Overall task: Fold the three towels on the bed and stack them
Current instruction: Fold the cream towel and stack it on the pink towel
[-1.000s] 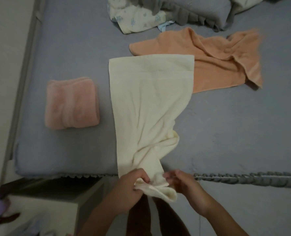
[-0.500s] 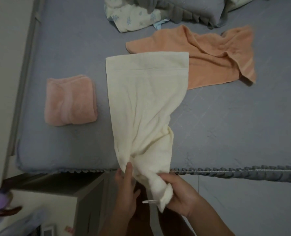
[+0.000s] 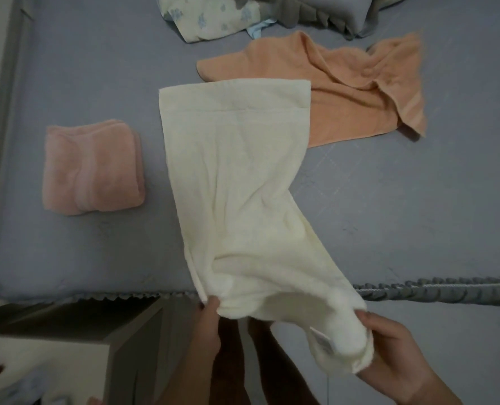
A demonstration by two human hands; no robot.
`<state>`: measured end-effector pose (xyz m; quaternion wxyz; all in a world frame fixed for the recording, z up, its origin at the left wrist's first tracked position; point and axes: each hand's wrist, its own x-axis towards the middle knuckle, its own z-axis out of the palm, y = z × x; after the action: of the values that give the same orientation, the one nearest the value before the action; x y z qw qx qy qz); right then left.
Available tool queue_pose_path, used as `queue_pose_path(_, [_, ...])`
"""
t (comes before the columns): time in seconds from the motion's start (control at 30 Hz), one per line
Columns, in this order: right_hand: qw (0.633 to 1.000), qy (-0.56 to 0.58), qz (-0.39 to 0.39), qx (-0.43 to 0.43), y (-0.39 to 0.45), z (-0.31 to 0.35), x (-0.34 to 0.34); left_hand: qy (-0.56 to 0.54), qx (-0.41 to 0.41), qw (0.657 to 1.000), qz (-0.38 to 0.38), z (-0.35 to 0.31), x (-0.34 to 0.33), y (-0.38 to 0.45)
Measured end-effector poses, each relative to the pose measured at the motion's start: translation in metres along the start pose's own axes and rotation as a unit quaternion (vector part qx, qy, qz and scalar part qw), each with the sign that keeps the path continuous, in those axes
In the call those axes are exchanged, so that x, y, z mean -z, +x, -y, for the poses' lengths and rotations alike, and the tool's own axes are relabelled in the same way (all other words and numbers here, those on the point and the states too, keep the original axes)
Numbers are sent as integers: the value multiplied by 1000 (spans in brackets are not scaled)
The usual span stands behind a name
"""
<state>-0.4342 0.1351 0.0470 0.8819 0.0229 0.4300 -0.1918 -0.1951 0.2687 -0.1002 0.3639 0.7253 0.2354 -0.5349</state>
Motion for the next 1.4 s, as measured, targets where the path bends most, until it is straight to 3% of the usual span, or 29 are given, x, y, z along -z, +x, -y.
queue_pose_path(0.1, [984,-90,-152,-29,5,7,25,-64,26,996,-60,13,21,-11])
queue_pose_path(0.23, [929,-231,-277,-84,9,4,51,-24,34,993,-113,19,79,-23])
queue_pose_path(0.3, [902,-294,-297,-109,6,1,52,-5,62,996,-56,15,103,-32])
queue_pose_path(0.33, [893,-312,-303,-115,5,2,51,21,96,995,18,10,110,-39])
queue_pose_path(0.43, [901,-303,-288,-113,7,7,43,169,182,947,202,-5,122,-61])
queue_pose_path(0.5, [914,-283,-279,-83,11,13,38,252,193,915,248,-15,124,-66])
queue_pose_path(0.57, [921,-272,-273,-47,14,21,34,230,210,920,237,-26,125,-71])
queue_pose_path(0.67, [914,-287,-286,-5,10,34,30,64,210,950,222,-35,134,-78])
queue_pose_path(0.73, [921,-297,-253,-12,4,42,26,23,193,955,224,-41,142,-86])
queue_pose_path(0.77, [927,-293,-231,-22,1,46,23,17,168,961,219,-45,144,-91])
queue_pose_path(0.87, [944,-264,-195,-42,2,60,9,2,66,992,111,-71,143,-101])
queue_pose_path(1.0, [967,-230,-108,5,25,87,-24,-87,-30,990,108,-130,132,-92])
queue_pose_path(1.03, [951,-289,-103,28,36,94,-34,-91,-53,990,96,-146,124,-87])
queue_pose_path(1.07, [911,-391,-116,59,49,100,-43,-93,-72,989,92,-162,115,-80])
queue_pose_path(1.17, [674,-694,-198,157,90,117,-68,-130,-106,980,106,-204,85,-65])
queue_pose_path(1.2, [613,-742,-207,176,103,123,-73,-158,-114,972,133,-215,76,-59])
queue_pose_path(1.23, [575,-766,-210,194,114,130,-78,-173,-128,963,165,-226,66,-53])
queue_pose_path(1.3, [540,-780,-209,239,133,143,-85,-143,-158,960,183,-245,44,-40])
queue_pose_path(1.33, [548,-768,-205,261,140,150,-87,-101,-172,966,162,-253,34,-34])
queue_pose_path(1.4, [599,-721,-196,289,151,162,-94,-2,-192,976,100,-266,16,-24])
